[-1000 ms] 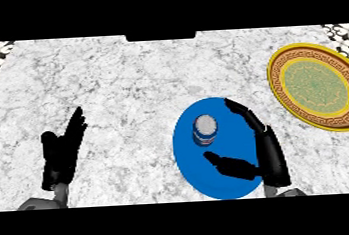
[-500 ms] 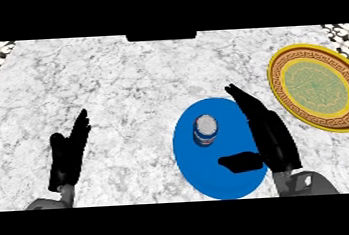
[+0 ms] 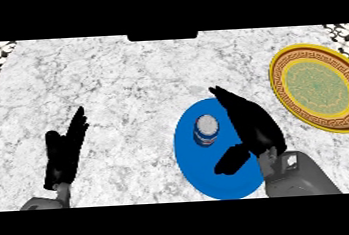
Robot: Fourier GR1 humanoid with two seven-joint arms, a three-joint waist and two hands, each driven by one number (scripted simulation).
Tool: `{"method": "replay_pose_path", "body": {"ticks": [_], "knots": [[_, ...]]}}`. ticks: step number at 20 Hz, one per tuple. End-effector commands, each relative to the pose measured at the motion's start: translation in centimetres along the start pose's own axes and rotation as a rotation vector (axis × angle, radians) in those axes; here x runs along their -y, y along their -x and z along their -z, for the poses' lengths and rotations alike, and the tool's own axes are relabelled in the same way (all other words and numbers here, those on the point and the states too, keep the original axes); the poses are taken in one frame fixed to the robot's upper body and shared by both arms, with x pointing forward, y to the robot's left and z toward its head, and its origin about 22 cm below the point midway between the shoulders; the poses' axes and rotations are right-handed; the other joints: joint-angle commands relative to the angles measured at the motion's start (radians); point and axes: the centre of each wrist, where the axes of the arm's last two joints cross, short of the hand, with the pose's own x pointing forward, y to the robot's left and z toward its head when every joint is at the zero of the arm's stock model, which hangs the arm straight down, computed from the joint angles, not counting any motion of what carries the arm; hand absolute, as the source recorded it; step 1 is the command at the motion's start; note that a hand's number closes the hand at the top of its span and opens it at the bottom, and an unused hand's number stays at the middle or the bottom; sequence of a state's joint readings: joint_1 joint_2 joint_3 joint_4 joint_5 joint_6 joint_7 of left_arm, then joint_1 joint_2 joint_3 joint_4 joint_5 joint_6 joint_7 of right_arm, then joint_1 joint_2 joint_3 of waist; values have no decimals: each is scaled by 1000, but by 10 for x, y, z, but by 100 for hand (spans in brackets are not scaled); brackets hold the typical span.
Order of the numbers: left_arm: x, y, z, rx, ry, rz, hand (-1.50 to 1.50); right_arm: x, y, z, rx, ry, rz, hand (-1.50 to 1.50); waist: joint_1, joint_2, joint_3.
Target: Pick the can from the plate and place it in the plate
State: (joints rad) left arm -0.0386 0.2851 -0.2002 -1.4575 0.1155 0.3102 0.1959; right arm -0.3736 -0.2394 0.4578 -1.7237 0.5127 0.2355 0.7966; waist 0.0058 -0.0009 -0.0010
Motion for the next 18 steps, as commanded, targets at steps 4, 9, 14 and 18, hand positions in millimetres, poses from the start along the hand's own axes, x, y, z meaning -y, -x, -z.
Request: {"method": "replay_pose_path", "body": {"ticks": [4, 9, 14, 18], "knots": [[-6, -1, -7, -8, 14, 1, 0, 0, -28, 21, -57, -81, -20, -150, 1, 0, 1], [5, -3, 7, -20, 11, -2, 0, -8, -7, 25, -66, -93, -31, -150, -4, 1, 1], [-5, 10, -5, 7, 13, 11, 0, -25, -1, 38, -62, -112, -30, -150, -2, 1, 1], [5, -19, 8, -8, 1, -11, 0, -32, 10, 34, -53, -133, -33, -150, -4, 1, 1]]}}
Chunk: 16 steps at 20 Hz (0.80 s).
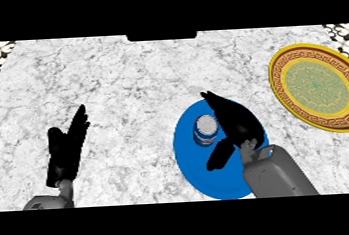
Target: Pick the can from the plate and place it in the plate
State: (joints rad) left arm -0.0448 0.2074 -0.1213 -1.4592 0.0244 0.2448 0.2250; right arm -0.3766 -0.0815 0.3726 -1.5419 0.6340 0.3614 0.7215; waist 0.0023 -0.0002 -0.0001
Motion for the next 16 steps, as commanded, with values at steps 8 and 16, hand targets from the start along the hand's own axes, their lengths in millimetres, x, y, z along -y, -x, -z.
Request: {"method": "replay_pose_path", "body": {"ticks": [8, 16], "knots": [[8, -10, -6, -8, -1, -9, 0, -9, 18, 0, -11, -24, 1, -150, -2, -1, 0], [13, 3, -8, 7, 16, -12, 0, -18, 9, 23, 63, 44, -80, 150, 0, 0, 0]]}}
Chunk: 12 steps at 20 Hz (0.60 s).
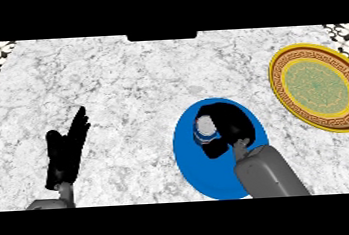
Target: Pick the can from the plate and place it in the plate
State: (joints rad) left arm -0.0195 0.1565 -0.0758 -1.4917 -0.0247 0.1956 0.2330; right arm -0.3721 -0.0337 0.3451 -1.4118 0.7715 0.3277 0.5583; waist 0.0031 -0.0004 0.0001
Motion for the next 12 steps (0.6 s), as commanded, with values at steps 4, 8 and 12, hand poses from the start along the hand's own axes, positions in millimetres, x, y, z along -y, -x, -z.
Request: {"method": "replay_pose_path", "body": {"ticks": [4, 8, 12], "knots": [[-4, -18, 8, 11, 2, 3, 0, -2, -7, 7, 22, 57, -68, 150, -1, 0, 0], [-11, 11, 3, 7, 2, -4, 0, 17, 10, -3, -23, 242, -72, 150, -4, 0, 0], [-12, -9, 7, 7, 4, 11, 0, 48, 29, 2, -80, 405, -95, 150, -1, 0, 0]]}}
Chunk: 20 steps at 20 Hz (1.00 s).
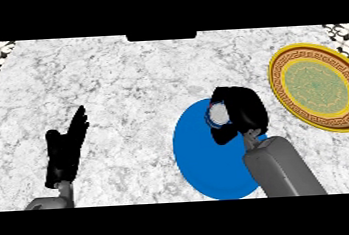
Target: Pick the can from the plate and place it in the plate
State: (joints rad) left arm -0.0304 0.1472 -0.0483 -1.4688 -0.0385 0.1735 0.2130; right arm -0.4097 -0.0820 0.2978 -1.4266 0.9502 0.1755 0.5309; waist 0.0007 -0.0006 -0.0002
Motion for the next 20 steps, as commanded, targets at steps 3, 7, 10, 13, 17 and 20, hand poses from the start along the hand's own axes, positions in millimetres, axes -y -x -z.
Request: {"method": "replay_pose_path", "body": {"ticks": [3, 7, 10, 13, 17, 20], "knots": [[-2, 2, 1, -5, -11, -3, 0, 34, 69, 39, -104, 170, -9, 150, 11, 5, 1], [-5, 0, 4, 2, 8, 5, 0, 43, 77, 55, -75, 271, -19, 150, 8, 4, 0], [6, -10, -3, -9, 2, 1, 0, 68, 51, 52, -53, 409, 46, 150, 7, 0, 1], [-3, 0, -5, -17, -15, -6, 0, 103, 66, 40, -105, 573, 31, 150, -4, -3, 0], [-2, 2, -3, -3, 0, 16, 0, 115, 83, 47, -201, 657, 50, 150, 4, 1, 0], [-3, -2, -1, -1, -3, -10, 0, 126, 103, 42, -275, 663, 85, 150, 2, 1, 0]]}}
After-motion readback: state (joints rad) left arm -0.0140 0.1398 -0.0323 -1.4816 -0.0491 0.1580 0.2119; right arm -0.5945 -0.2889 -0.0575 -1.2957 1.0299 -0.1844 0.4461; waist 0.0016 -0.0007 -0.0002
